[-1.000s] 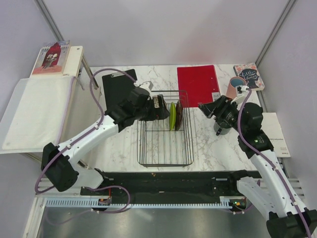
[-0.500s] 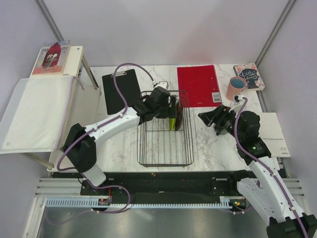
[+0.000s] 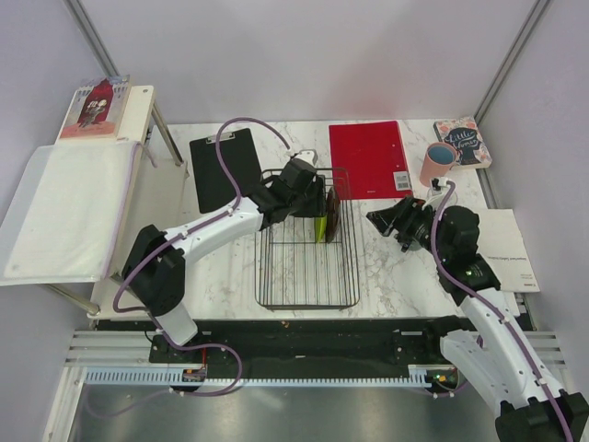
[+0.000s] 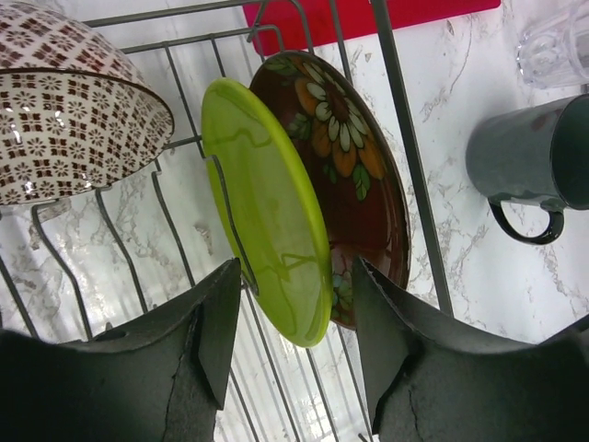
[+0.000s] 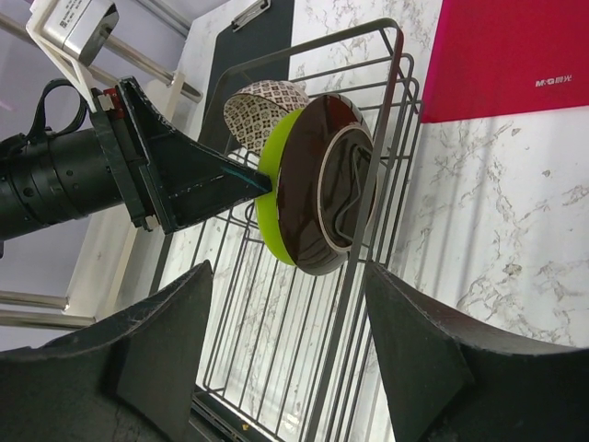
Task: Unload the mixed dishes from the dish rack
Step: Pick up the plate from the dish rack.
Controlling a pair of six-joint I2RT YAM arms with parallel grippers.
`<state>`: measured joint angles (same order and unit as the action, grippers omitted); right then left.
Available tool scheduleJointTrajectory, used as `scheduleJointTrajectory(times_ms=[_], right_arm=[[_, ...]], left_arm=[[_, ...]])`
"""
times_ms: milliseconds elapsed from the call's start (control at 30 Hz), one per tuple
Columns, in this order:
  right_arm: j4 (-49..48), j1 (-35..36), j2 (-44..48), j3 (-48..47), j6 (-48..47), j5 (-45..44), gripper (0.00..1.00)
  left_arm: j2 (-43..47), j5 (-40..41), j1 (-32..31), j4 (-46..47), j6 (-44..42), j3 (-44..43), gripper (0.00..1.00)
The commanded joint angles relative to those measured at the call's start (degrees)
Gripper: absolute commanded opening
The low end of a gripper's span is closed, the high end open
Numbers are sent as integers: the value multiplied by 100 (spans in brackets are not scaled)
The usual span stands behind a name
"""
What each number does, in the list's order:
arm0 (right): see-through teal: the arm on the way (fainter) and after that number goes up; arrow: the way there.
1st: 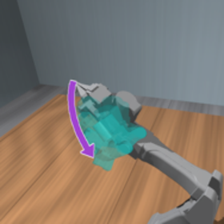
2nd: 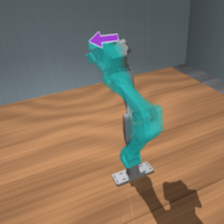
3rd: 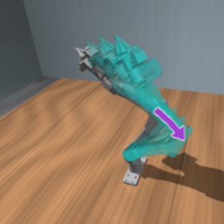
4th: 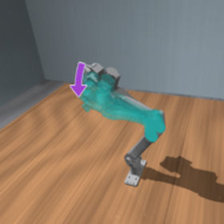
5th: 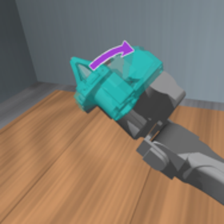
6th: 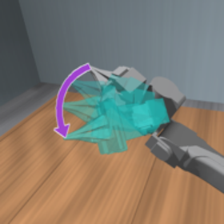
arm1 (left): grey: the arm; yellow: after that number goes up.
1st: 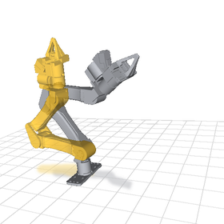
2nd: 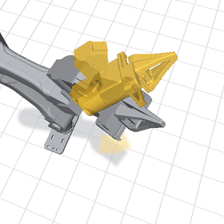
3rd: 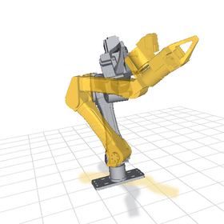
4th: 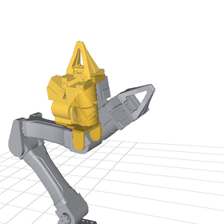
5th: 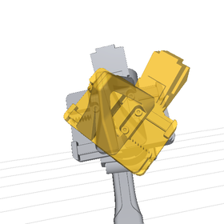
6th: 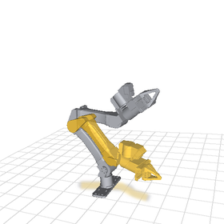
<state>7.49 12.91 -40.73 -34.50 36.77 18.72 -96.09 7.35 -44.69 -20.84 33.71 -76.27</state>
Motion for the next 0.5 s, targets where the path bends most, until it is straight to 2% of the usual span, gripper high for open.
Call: scheduleJointTrajectory(times_ms=[0, 100, 200, 467], right_arm=[[-283, 19, -75, 49, -48, 123, 74], [-274, 19, -75, 40, -56, 106, 74], [-283, 10, -75, 58, -56, 88, 74], [-265, 19, -40, 93, -39, 70, 74]], left_arm=[[-216, -243, 13, 352, -128, -178, 58], [-296, -340, 4, 388, -93, -186, 56], [-357, -436, 13, 449, -76, -169, 50], [-296, -481, 13, 467, -102, -72, 24]])
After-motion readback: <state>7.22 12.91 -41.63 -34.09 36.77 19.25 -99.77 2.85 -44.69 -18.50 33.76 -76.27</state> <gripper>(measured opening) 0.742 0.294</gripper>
